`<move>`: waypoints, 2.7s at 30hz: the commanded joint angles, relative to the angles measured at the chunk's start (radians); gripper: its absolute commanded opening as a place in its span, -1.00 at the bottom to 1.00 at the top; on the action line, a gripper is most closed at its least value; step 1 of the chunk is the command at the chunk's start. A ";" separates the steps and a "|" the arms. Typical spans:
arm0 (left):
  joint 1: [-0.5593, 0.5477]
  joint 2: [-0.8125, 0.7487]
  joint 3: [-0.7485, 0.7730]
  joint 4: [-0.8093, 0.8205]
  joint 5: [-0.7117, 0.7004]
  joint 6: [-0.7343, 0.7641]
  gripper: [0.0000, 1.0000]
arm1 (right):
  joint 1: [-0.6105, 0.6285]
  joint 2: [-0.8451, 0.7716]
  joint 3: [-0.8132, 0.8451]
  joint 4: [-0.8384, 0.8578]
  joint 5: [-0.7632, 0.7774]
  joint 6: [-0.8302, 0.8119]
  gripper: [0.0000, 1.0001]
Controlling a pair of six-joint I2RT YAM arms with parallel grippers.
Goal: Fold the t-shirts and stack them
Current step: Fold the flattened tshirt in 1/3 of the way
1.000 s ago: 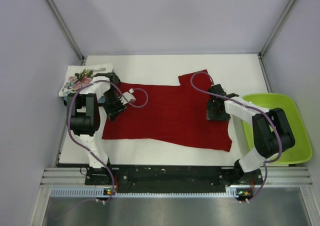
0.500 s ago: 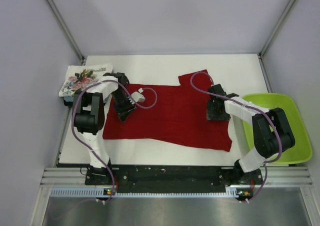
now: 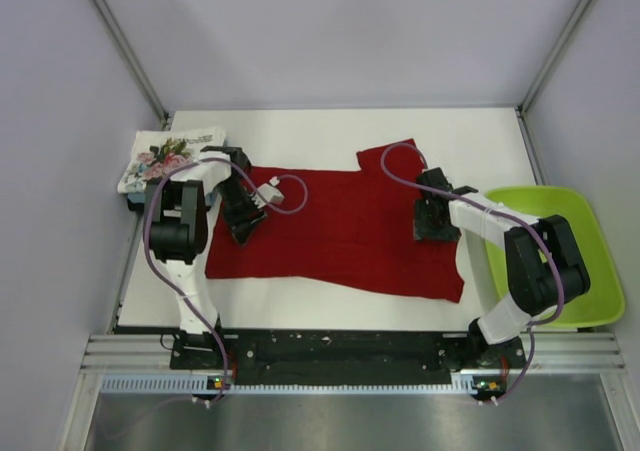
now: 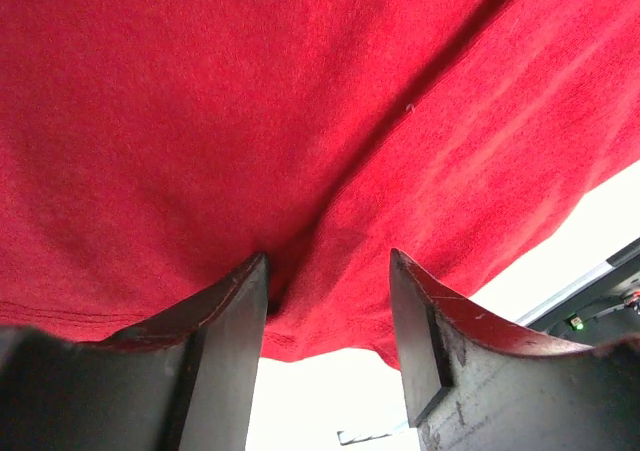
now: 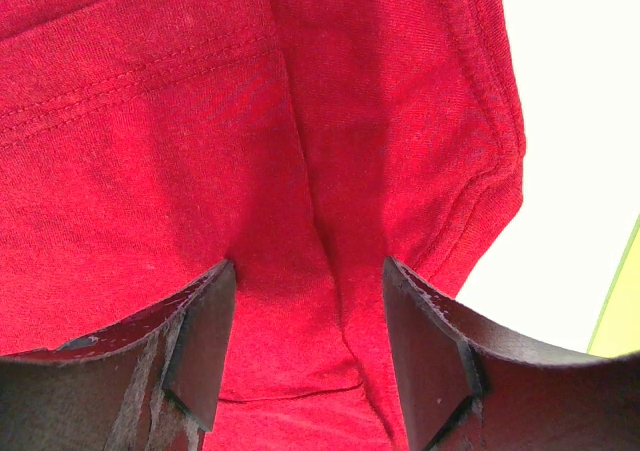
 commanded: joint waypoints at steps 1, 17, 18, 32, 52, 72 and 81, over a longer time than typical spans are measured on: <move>0.018 -0.031 -0.036 -0.061 0.001 0.047 0.10 | -0.012 0.001 0.005 -0.016 0.047 -0.018 0.19; 0.066 -0.071 -0.031 -0.109 -0.058 0.078 -0.72 | -0.010 0.006 0.003 -0.018 0.053 -0.017 0.19; 0.066 -0.071 -0.028 -0.111 -0.062 0.079 -0.81 | -0.012 0.006 0.003 -0.019 0.054 -0.017 0.19; 0.073 -0.066 0.156 -0.080 -0.095 -0.033 -1.00 | -0.012 0.030 0.008 -0.025 0.051 -0.017 0.19; -0.052 -0.053 0.340 -0.152 -0.318 0.049 -1.00 | -0.015 0.035 0.011 -0.035 0.068 -0.015 0.20; -0.060 0.014 0.272 0.126 -0.549 -0.111 -0.17 | -0.015 -0.074 0.070 -0.044 0.090 -0.075 0.15; -0.063 -0.325 -0.101 0.076 -0.173 0.021 -0.07 | -0.065 0.020 0.120 -0.045 0.010 -0.064 -0.04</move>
